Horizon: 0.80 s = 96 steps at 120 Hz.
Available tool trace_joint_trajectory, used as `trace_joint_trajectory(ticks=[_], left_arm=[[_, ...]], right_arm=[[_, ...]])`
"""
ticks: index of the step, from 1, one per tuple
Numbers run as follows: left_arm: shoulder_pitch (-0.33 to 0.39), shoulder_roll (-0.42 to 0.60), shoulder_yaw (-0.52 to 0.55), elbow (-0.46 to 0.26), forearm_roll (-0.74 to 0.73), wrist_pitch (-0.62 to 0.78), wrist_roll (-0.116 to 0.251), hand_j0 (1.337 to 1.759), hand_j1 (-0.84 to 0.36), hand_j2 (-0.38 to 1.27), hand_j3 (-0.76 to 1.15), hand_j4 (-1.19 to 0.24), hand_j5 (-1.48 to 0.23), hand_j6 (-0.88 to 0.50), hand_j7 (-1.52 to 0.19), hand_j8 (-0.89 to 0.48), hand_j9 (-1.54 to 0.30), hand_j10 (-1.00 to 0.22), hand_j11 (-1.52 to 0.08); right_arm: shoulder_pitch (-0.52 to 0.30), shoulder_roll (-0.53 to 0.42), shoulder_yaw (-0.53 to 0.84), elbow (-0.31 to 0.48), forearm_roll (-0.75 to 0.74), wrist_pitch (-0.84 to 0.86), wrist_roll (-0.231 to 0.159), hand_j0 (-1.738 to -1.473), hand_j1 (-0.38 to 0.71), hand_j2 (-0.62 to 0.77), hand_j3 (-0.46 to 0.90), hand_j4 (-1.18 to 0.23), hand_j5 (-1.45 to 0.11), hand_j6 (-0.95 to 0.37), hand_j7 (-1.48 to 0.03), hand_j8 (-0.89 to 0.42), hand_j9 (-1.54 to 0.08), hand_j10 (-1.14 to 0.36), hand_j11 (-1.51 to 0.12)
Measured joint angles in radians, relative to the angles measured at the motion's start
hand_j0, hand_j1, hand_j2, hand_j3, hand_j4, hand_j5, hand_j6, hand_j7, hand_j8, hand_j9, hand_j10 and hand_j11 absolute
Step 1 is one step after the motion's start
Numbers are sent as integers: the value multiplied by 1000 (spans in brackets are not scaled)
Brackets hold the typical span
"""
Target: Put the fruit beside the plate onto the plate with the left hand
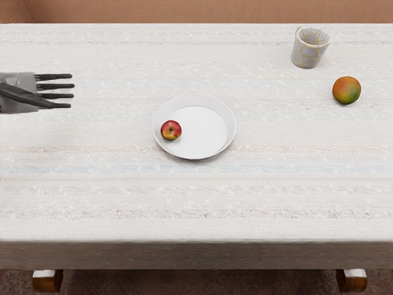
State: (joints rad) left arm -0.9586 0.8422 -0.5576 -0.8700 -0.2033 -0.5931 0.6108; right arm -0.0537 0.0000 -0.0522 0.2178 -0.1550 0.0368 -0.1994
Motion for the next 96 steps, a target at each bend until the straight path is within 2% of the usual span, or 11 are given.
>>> trace_joint_trajectory(ticks=[25, 96], left_arm=[[0, 0, -3, 0, -75, -16, 0, 1658, 343, 1, 0, -3, -7, 0, -8, 0, -8, -1, -11], [0, 0, -3, 0, -86, -19, 0, 1658, 348, -1, 0, 3, 0, 4, 0, 3, 0, 3, 0]], right_arm=[[0, 0, 0, 0, 0, 0, 0, -1658, -322, -4, 0, -22, -29, -22, -29, -22, -29, -22, -29], [0, 0, 0, 0, 0, 0, 0, -1658, -322, -4, 0, -22, -29, -22, -29, -22, -29, -22, -29]])
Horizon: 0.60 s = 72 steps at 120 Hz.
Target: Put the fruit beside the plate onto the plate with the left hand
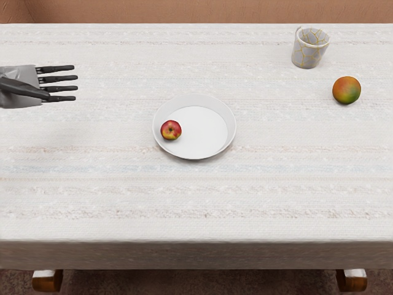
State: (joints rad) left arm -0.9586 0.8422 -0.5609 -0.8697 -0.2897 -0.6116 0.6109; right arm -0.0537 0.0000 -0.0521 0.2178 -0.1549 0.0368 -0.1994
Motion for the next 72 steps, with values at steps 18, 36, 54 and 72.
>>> trace_joint_trajectory(ticks=[18, 36, 54, 72], left_arm=[[0, 0, 0, 0, 0, 0, 0, 1658, 348, -1, 0, 3, 0, 4, 0, 4, 0, 3, 0], [0, 0, 0, 0, 0, 0, 0, 1658, 348, -1, 0, 3, 0, 4, 0, 4, 0, 3, 0], [0, 0, 0, 0, 0, 0, 0, 1658, 348, -1, 0, 3, 0, 4, 0, 4, 0, 3, 0], [0, 0, 0, 0, 0, 0, 0, 1658, 348, -1, 0, 3, 0, 4, 0, 4, 0, 3, 0]], right_arm=[[0, 0, 0, 0, 0, 0, 0, -1658, -322, -4, 0, -22, -29, -22, -29, -22, -29, -22, -29], [0, 0, 0, 0, 0, 0, 0, -1658, -322, -4, 0, -22, -29, -22, -29, -22, -29, -22, -29], [0, 0, 0, 0, 0, 0, 0, -1658, -322, -4, 0, -22, -29, -22, -29, -22, -29, -22, -29], [0, 0, 0, 0, 0, 0, 0, -1658, -322, -4, 0, -22, -29, -22, -29, -22, -29, -22, -29]])
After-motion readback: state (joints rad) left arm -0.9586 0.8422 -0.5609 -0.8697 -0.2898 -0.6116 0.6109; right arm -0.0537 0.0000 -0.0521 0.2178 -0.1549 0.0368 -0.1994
